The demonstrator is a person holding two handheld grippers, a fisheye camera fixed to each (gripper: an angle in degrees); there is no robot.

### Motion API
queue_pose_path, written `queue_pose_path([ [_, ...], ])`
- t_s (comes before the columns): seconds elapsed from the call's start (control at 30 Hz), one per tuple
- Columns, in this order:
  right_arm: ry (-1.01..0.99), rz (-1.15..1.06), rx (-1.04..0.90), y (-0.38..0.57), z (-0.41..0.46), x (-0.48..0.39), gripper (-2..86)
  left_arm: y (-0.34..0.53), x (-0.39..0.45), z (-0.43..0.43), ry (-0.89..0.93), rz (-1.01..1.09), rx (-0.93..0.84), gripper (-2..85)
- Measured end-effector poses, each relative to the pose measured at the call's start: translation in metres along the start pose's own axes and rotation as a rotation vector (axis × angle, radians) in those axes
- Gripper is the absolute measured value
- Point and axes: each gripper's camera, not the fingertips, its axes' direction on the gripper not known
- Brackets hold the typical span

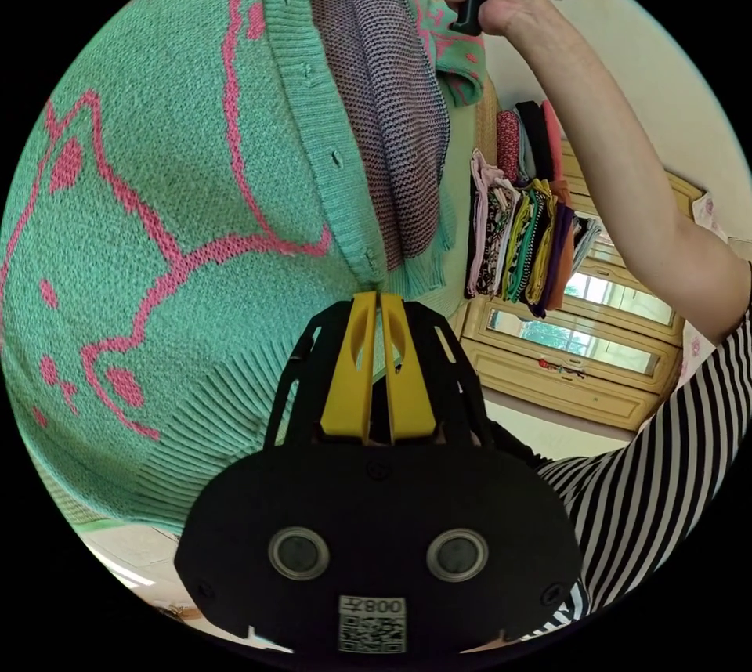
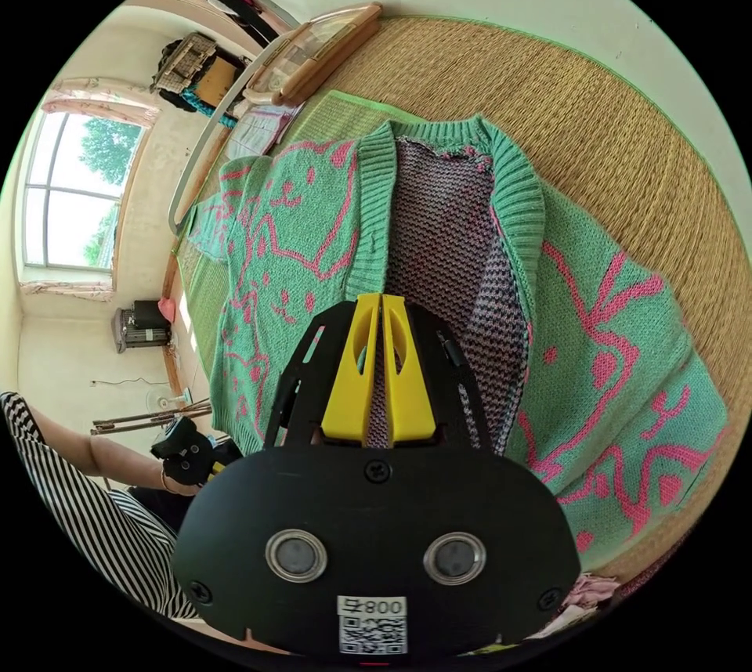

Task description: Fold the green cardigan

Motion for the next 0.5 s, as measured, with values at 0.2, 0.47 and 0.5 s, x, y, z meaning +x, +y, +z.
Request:
queue_pose_path([
  [0.2, 0.065, 0.012, -0.083, -0.009, 0.024, 0.003, 0.2, -0.005, -0.012, 0.013, -0.024, -0.055, -0.045, 0.7],
  [0.47, 0.049, 0.07, -0.018, -0.002, 0.013, 0.014, 0.3, 0.003, -0.019, 0.001, 0.043, -0.081, 0.09, 1.7],
  [0.5, 0.066, 0.097, -0.003, 0.002, 0.006, 0.018, 0.2, 0.004, -0.019, -0.001, 0.05, -0.077, 0.099, 1.8],
])
